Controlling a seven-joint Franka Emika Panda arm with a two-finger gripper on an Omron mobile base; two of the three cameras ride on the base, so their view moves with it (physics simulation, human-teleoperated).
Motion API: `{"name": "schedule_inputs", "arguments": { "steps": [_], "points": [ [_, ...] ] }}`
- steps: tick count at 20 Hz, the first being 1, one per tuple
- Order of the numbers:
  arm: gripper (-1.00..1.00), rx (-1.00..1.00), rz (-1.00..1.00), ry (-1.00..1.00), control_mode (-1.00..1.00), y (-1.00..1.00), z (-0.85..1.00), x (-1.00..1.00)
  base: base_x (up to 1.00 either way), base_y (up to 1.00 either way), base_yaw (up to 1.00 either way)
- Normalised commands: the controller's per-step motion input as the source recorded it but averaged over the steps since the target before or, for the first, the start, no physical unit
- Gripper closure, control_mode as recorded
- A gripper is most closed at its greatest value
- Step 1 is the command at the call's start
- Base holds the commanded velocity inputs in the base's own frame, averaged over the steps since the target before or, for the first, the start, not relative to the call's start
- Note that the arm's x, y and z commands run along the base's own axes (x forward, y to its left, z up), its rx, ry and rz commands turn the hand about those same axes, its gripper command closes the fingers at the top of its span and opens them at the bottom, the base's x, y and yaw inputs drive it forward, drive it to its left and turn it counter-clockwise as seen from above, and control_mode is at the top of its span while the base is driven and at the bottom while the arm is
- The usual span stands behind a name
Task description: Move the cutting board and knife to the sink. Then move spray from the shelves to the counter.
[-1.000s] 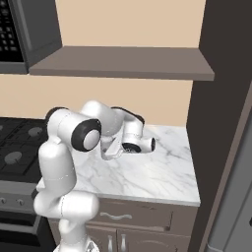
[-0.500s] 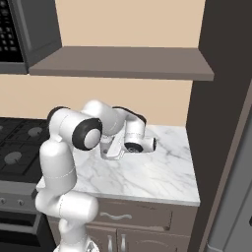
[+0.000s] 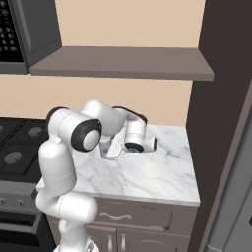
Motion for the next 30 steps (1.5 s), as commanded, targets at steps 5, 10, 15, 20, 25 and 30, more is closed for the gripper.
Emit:
{"name": "schedule_inputs", "arguments": {
  "steps": [5,10,15,20,25,30],
  "points": [
    [-1.0,-0.01,0.0,0.0,-1.0,0.0,0.46,-0.02,0.0,0.0,0.0],
    [-1.0,-0.04,0.0,0.0,-1.0,-0.11,0.77,-0.28,0.0,0.0,0.0],
    [-1.0,-0.07,0.0,0.0,-1.0,-0.11,0.76,-0.4,0.0,0.0,0.0],
    [-1.0,-0.08,0.0,0.0,-1.0,-0.11,0.69,-0.66,0.0,0.0,0.0],
    [-1.0,-0.09,0.0,0.0,-1.0,-0.12,0.71,-0.97,0.0,0.0,0.0],
    [-1.0,-0.09,0.0,0.0,-1.0,-0.07,0.61,-1.0,0.0,0.0,0.0]
  ]
}}
